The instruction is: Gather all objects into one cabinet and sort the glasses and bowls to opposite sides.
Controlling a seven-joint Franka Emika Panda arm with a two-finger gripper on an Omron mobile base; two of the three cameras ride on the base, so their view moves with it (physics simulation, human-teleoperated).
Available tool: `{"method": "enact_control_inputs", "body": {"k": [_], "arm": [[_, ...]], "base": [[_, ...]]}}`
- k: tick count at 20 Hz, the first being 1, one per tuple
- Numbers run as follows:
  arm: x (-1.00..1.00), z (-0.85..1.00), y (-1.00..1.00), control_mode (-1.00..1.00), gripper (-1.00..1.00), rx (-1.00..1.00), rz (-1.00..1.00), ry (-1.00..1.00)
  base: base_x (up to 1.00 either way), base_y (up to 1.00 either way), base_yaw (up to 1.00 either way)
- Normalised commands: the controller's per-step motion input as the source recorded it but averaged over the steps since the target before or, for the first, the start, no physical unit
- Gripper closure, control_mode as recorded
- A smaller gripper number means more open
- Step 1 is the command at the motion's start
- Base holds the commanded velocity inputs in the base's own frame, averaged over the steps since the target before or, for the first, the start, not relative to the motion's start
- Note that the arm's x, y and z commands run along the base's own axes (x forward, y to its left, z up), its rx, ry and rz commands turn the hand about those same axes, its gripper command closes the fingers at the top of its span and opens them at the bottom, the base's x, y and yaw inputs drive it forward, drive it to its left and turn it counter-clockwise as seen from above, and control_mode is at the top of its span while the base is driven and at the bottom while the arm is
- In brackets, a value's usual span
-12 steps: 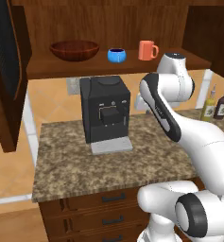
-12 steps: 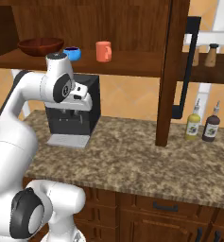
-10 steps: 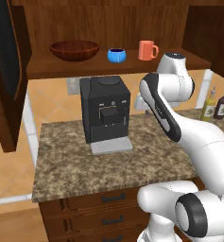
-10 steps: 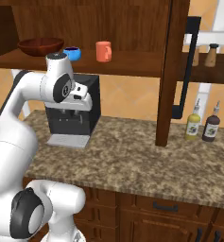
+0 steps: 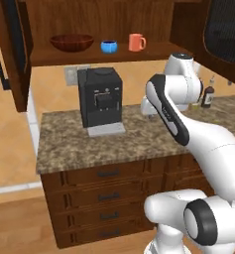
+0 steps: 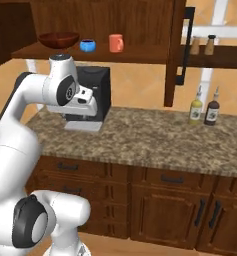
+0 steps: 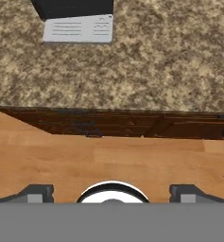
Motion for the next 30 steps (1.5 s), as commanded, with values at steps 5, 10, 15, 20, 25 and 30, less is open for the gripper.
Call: {"method": "enact_control_inputs", "body": {"k": [5,10,15,20,25,30], "arm": [[0.0,0.0,0.0,1.0,-1.0,0.0,0.0,0.0],[0.0,0.0,0.0,1.0,-1.0,0.0,0.0,0.0],[0.0,0.0,0.0,1.0,-1.0,0.0,0.0,0.0],[0.0,0.0,0.0,1.0,-1.0,0.0,0.0,0.0],[0.0,0.0,0.0,1.0,-1.0,0.0,0.0,0.0],[0.0,0.0,0.0,1.0,-1.0,0.0,0.0,0.0]], "base": [[-0.99,-0.15,-0.21],[-0.37,-0.06,-0.47],[0.0,-0.16,-0.63],[0.0,-0.21,-0.61],[0.13,-0.42,-0.58],[0.42,-0.66,-0.59]]}}
